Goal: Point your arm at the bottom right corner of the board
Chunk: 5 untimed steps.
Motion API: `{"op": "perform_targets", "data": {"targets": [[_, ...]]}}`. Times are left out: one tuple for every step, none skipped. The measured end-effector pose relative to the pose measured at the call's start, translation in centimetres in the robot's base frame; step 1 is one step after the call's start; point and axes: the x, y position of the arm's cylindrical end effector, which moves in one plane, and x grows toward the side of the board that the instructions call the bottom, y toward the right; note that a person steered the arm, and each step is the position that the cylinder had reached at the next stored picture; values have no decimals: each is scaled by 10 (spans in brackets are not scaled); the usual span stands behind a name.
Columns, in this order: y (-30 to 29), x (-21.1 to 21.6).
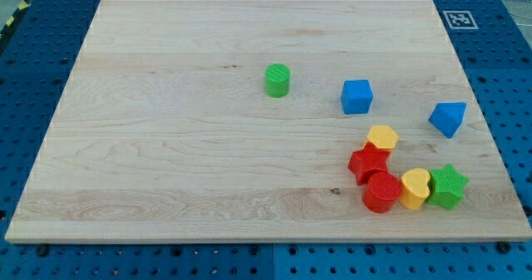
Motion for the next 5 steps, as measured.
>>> {"op": "perform_targets", "data": {"targets": [[0,15],[0,18],[-4,24],[-20,35],[-20,41]]}}
